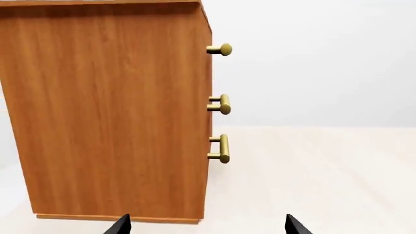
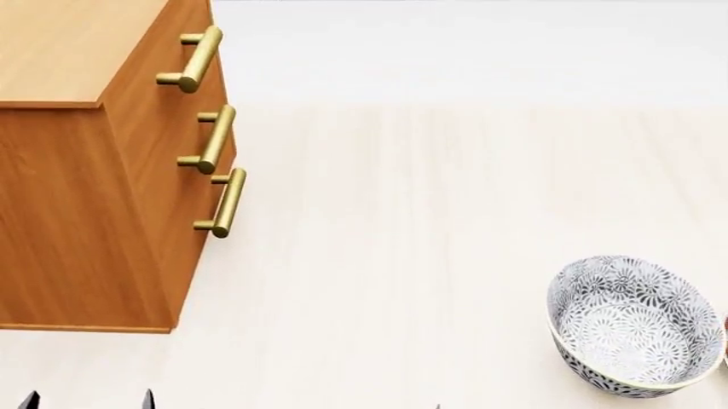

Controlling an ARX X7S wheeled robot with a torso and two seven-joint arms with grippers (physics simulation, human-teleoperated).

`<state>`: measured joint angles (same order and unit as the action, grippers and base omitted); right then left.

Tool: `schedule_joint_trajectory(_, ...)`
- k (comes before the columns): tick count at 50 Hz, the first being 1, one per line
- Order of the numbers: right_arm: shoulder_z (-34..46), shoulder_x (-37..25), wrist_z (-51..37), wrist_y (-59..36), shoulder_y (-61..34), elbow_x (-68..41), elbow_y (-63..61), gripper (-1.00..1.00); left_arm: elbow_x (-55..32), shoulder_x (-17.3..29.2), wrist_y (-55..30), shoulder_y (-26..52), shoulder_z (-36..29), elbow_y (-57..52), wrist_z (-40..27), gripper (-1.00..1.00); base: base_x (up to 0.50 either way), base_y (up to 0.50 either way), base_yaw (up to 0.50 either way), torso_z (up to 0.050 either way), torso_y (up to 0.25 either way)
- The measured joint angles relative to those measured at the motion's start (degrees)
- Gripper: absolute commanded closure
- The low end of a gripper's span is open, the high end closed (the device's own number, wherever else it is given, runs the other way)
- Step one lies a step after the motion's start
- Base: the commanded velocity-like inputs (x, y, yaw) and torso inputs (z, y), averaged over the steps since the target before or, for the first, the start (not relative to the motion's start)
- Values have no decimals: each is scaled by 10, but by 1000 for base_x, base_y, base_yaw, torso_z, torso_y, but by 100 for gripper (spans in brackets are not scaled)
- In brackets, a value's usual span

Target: Put the bowl on top of the cabinet.

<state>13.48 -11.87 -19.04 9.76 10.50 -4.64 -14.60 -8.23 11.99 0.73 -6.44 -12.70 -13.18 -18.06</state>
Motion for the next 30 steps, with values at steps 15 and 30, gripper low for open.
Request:
schedule_joint_trajectory(15, 6, -3, -8, -2, -3, 5, 3, -100, -2, 2, -7, 4, -4, 1, -9, -100, 67, 0, 0, 0, 0)
schedule_joint_trajectory(30, 13, -7, -14, 1, -4, 12, 6, -100, -7, 9, -6, 5, -10, 1, -14, -100, 294, 0, 0, 0, 0)
